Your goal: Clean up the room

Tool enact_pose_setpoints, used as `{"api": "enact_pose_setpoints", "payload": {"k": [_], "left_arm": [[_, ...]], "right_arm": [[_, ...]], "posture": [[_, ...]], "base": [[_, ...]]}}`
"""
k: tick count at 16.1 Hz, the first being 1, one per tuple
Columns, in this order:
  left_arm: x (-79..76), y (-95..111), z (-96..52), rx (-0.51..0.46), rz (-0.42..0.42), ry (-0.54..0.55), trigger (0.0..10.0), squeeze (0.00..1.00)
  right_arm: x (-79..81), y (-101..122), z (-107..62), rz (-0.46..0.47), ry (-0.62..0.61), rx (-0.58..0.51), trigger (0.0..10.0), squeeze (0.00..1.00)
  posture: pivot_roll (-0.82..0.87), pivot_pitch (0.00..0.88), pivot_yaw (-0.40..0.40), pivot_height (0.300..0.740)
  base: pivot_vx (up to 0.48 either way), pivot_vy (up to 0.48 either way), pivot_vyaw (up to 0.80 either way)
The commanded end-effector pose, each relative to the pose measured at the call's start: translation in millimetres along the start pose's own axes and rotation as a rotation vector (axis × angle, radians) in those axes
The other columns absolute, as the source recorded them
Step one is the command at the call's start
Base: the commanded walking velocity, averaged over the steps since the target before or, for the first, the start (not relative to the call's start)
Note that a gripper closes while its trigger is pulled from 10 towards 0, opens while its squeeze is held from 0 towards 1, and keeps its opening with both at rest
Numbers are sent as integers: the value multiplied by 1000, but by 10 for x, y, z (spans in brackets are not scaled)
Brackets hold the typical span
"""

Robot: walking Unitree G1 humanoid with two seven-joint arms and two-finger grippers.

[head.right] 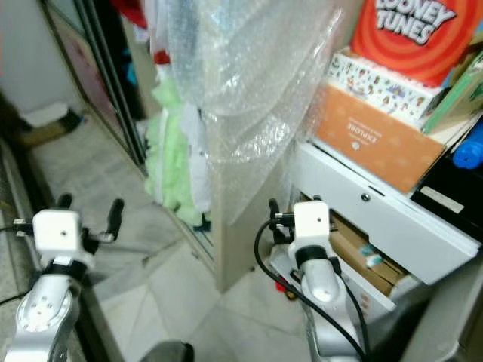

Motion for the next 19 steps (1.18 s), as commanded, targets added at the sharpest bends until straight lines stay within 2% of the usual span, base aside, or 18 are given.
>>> {"api": "enact_pose_setpoints", "payload": {"k": [1, 3, 10, 14, 19], "left_arm": [[-37, -43, -14, 20, -6, -25, 10000, 0], [-44, -64, -35, 35, -17, -23, 10000, 0], [-93, -28, -67, 35, -31, -21, 10000, 0], [-137, -2, -45, 28, -40, -24, 10000, 0], [-141, 21, -63, 27, -56, 8, 10000, 0]], "right_arm": [[-57, 35, -62, -22, -12, -6, 10000, 0], [-53, 22, -93, -25, 2, 2, 10000, 0], [76, 50, 42, -4, 62, 6, 10000, 0], [63, 63, 100, -6, 70, 2, 10000, 0], [160, 98, 185, -11, 131, -4, 10000, 0]], "posture": [[45, 0, 7, 740], [51, 0, 7, 740], [86, 0, -19, 740], [90, 0, -23, 740], [114, 0, -71, 740]], "base": [[0, 0, 800], [0, 0, 800], [0, 0, 800], [0, 0, 800], [0, 0, 800]]}}
Point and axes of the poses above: a point about 5 cm out from each wrist's last joint towards the gripper, its own z axis pointing out of the wrist towards the gripper, its own y axis along the axis of the wrist's last joint, x = y × z, the point moved 4 cm from there along z, pointing out of the wrist towards the gripper, and after that the axes turned 10 degrees about z, right-handed, at the moved point
